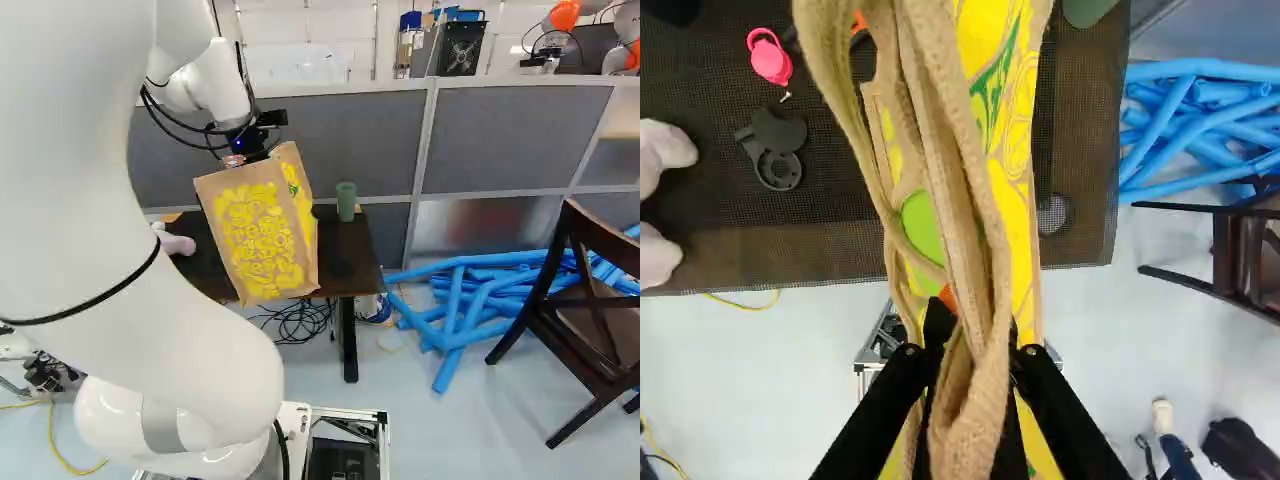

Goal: Pick up the bag on the ground and place it on the table

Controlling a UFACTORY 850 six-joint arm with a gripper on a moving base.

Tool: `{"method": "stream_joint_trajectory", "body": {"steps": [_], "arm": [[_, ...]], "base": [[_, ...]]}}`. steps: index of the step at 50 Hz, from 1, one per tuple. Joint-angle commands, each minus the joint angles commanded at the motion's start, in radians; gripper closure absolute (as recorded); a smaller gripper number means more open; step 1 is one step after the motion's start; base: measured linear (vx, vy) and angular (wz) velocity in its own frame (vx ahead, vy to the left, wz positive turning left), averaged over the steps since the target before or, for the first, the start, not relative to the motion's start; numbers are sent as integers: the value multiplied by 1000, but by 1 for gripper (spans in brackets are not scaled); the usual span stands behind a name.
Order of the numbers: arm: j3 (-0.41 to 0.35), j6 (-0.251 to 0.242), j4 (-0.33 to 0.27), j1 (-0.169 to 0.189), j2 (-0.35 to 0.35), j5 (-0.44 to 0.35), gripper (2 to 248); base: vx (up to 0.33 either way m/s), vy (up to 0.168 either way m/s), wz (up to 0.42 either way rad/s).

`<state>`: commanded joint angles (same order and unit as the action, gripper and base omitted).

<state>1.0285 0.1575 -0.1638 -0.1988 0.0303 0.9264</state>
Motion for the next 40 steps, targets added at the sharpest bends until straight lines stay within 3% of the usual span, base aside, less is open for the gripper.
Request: {"method": "stream_joint_trajectory", "body": {"steps": [30, 40], "arm": [[0, -315, 0, 0, 0, 0, 215], [0, -353, 0, 0, 0, 0, 215]], "base": [[0, 0, 0], [0, 0, 0]]}}
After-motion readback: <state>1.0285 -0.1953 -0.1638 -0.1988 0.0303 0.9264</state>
